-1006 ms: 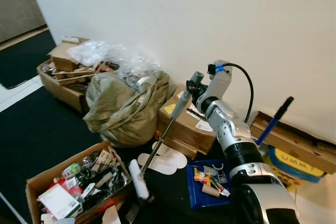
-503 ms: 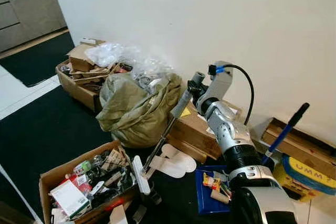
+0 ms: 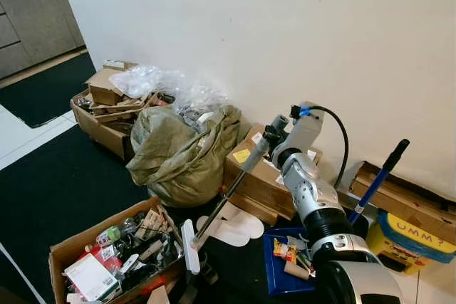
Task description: Sweep floor
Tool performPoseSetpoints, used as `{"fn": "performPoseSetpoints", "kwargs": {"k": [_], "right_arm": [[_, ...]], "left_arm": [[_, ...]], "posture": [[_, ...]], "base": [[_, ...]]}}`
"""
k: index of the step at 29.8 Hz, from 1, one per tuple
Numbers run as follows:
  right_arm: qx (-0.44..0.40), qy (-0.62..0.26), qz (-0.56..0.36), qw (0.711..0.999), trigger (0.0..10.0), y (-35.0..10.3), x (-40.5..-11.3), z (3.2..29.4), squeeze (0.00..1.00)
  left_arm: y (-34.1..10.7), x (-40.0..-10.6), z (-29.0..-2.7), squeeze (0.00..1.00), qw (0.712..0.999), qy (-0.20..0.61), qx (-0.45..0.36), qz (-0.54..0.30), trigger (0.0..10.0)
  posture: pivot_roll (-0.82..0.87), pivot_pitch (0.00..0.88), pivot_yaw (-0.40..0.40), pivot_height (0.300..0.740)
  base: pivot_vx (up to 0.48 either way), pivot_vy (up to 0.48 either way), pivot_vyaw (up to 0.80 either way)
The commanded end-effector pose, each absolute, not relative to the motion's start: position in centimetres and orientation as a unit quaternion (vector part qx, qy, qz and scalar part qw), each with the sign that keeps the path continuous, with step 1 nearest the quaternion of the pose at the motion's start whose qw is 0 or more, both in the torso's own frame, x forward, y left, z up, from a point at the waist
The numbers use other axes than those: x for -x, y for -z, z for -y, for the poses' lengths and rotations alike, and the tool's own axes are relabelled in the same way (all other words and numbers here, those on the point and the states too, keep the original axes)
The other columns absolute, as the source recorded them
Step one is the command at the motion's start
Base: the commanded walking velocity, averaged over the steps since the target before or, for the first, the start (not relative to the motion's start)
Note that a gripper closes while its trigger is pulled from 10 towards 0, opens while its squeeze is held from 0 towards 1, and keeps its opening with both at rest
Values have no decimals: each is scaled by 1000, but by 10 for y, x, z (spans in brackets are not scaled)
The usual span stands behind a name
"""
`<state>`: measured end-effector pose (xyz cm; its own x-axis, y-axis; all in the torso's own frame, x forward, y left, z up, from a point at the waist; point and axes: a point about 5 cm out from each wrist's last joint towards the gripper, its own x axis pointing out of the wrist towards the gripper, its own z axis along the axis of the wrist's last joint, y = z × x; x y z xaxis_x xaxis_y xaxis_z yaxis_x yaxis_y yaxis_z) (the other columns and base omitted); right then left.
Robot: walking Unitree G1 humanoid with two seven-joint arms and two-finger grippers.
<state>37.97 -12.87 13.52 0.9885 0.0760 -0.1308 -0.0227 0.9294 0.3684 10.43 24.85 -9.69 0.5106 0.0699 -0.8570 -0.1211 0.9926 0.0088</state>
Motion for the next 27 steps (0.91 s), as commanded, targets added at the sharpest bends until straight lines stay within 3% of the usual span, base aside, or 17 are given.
{"fn": "performPoseSetpoints", "kwargs": {"k": [1, 11, 27], "right_arm": [[-185, -17, -121, 975, 10000, -110, -372, 123, 0], [-166, 32, -164, 972, 10000, -80, -360, 134, 0], [-240, 93, -40, 965, 10000, -130, -379, 187, 0]], "left_arm": [[98, -98, -250, 0, 863, -52, 21, -502, 10000], [98, -96, -252, 0, 862, -50, 17, -504, 10000], [99, -94, -252, 0, 861, -47, 14, -506, 10000]], "posture": [[-17, 65, 3, 740], [-6, 80, 10, 740], [-11, 61, 9, 740]], "base": [[0, 0, 0], [0, 0, 0], [0, 0, 0]]}}
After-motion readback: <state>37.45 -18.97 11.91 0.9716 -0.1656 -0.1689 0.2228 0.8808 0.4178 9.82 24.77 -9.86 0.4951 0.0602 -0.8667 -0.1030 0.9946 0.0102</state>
